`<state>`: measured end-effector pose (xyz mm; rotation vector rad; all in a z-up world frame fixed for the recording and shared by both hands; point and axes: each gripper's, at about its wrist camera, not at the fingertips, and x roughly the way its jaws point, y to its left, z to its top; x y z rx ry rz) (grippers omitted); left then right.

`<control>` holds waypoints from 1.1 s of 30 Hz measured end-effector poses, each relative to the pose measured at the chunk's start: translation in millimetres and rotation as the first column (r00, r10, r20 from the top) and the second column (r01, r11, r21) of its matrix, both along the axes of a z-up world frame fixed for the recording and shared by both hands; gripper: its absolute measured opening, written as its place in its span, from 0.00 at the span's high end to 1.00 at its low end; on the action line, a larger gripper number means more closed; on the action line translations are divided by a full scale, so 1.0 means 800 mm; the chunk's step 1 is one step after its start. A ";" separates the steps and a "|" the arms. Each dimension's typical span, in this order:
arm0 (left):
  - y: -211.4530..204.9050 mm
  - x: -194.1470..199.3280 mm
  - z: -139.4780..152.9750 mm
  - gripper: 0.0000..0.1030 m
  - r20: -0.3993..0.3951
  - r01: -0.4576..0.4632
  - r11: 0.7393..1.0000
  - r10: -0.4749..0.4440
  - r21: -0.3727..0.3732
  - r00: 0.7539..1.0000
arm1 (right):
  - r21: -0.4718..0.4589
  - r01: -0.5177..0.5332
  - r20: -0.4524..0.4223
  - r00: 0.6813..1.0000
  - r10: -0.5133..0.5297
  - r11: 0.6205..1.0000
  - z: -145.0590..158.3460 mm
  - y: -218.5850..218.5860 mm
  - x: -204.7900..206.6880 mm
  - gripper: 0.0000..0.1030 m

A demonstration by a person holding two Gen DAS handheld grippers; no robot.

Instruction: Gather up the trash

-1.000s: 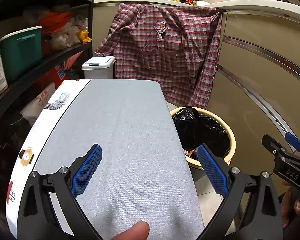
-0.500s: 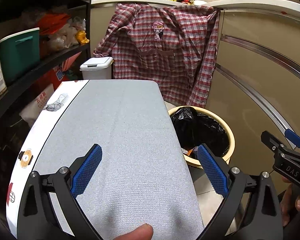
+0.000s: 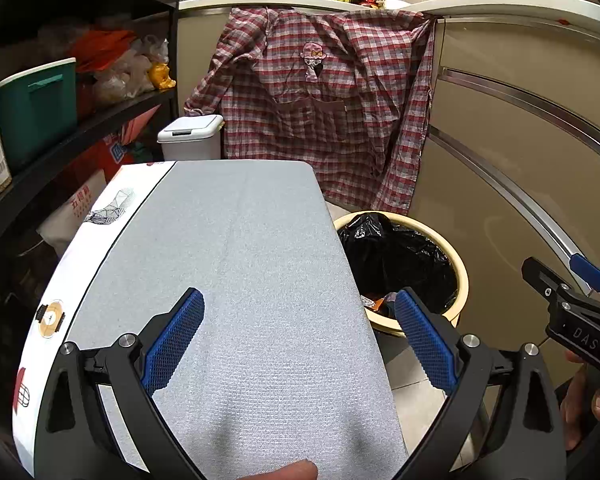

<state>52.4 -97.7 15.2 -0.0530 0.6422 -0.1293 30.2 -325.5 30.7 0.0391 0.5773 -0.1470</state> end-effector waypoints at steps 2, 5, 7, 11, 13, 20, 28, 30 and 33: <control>0.000 0.000 0.000 0.10 -0.002 0.000 1.000 0.000 0.000 1.000 | 0.000 0.001 0.001 1.000 -0.001 1.000 0.001 -0.003 0.001 0.05; 0.000 0.000 0.000 0.10 0.000 0.001 1.000 -0.001 0.000 1.000 | -0.001 0.001 0.002 1.000 -0.001 1.000 0.000 -0.001 0.000 0.05; 0.001 0.000 -0.001 0.10 0.000 0.003 1.000 -0.003 0.000 1.000 | -0.002 0.001 0.002 1.000 -0.001 1.000 0.001 -0.002 0.001 0.05; 0.000 0.000 0.000 0.10 0.000 0.001 1.000 -0.001 0.000 1.000 | -0.001 0.002 0.002 1.000 -0.002 1.000 0.000 -0.001 0.000 0.05; -0.001 0.000 0.000 0.10 0.000 0.001 1.000 -0.001 0.001 1.000 | -0.001 0.001 0.002 1.000 -0.001 1.000 0.001 -0.002 0.001 0.05; -0.002 0.000 -0.001 0.10 0.001 0.000 1.000 0.000 0.002 1.000 | -0.002 0.001 0.002 1.000 -0.001 1.000 0.000 0.000 -0.001 0.05; -0.004 -0.001 -0.001 0.10 0.001 0.001 1.000 -0.001 0.002 1.000 | -0.003 0.002 0.002 1.000 -0.002 1.000 0.000 0.000 0.000 0.05; -0.006 -0.001 0.000 0.10 0.001 0.005 1.000 -0.005 0.005 1.000 | -0.003 0.002 0.003 1.000 -0.002 1.000 0.000 0.000 0.000 0.05; -0.009 -0.001 0.002 0.10 0.007 0.011 1.000 -0.011 0.011 1.000 | -0.004 0.003 0.003 1.000 -0.003 1.000 0.000 0.002 -0.001 0.05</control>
